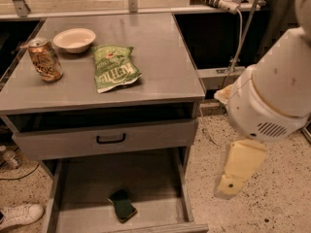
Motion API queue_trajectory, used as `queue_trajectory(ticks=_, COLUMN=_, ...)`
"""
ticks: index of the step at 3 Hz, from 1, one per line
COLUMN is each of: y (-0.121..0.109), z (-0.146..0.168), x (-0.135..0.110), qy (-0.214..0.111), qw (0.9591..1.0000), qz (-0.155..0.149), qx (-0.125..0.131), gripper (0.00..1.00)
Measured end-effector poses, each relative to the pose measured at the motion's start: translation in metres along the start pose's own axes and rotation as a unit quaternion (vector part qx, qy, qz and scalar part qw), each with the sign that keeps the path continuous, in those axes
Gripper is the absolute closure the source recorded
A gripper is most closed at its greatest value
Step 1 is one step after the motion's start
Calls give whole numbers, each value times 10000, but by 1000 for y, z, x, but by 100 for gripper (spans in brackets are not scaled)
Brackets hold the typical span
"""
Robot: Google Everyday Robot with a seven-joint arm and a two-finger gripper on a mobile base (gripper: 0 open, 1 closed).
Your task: Pick sponge from middle drawer and place on counter
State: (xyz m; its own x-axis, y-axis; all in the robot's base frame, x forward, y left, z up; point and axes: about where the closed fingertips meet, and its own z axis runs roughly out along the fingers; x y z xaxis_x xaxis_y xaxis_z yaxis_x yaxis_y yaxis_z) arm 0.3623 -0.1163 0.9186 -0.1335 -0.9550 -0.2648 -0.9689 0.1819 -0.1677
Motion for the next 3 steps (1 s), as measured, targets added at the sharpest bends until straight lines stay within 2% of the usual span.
queue_trajectory(ticks=1, y=12, z=56, x=-21, qy=-96, qw=9999, qz=-13, qx=-100, gripper=0)
queue_trajectory(ticks=2, y=24, z=126, x=-37, qy=-126, qw=9992, qz=-3, qx=-383, gripper=0)
queue_trajectory(ticks=3, y=24, z=127, x=-37, qy=-127, qw=9992, qz=-1, qx=-384, gripper=0)
